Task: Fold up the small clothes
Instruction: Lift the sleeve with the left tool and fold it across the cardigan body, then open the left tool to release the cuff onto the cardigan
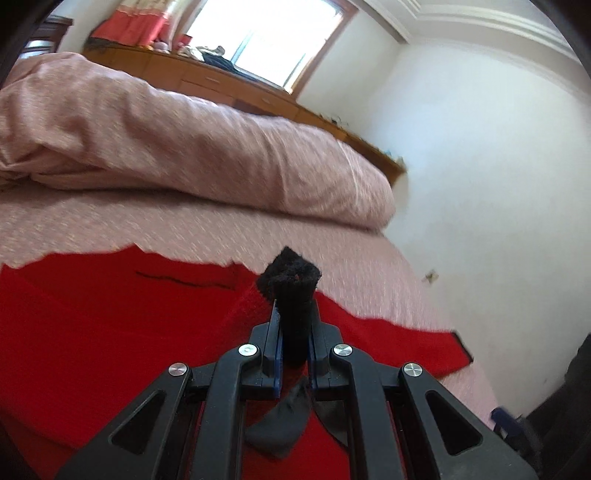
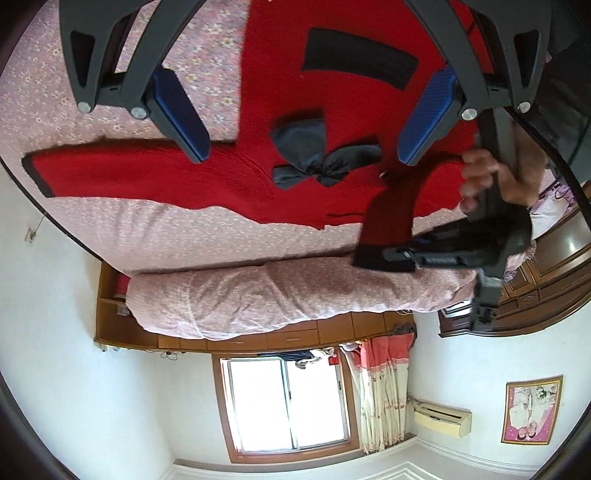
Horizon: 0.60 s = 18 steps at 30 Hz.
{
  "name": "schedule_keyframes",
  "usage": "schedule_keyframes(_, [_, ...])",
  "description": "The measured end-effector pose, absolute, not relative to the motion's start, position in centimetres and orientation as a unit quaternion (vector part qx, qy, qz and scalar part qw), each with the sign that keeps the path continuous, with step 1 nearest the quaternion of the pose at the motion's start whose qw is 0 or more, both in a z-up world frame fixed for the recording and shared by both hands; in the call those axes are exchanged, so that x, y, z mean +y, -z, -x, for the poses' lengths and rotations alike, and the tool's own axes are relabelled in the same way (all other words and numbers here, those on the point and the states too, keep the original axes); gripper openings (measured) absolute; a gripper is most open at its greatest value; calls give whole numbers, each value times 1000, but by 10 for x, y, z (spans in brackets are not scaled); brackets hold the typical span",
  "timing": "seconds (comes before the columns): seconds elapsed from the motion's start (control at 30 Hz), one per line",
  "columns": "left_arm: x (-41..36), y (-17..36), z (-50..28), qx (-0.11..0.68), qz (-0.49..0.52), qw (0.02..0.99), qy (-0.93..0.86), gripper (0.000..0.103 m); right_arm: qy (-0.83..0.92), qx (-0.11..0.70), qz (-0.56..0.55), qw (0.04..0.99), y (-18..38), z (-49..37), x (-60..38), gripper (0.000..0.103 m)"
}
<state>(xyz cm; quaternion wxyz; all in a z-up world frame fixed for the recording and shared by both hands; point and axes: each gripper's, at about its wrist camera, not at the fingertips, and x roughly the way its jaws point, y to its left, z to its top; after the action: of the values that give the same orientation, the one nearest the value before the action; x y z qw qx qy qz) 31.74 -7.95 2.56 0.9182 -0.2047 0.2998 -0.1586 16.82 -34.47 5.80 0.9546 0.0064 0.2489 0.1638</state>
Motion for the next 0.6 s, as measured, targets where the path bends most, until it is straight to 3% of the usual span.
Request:
schedule_keyframes(0.2, [-115, 5, -320, 337, 166, 912, 167, 4, -152, 255, -6, 955, -54, -166, -356, 103])
schedule_keyframes(0.37, [-129, 21, -322, 378, 160, 892, 189, 15, -151, 257, -5, 954, -53, -168, -358, 103])
schedule_keyframes(0.6, [-125, 8, -311, 375, 140, 896, 191, 24, -155, 258, 5, 953, -54, -168, -348, 103])
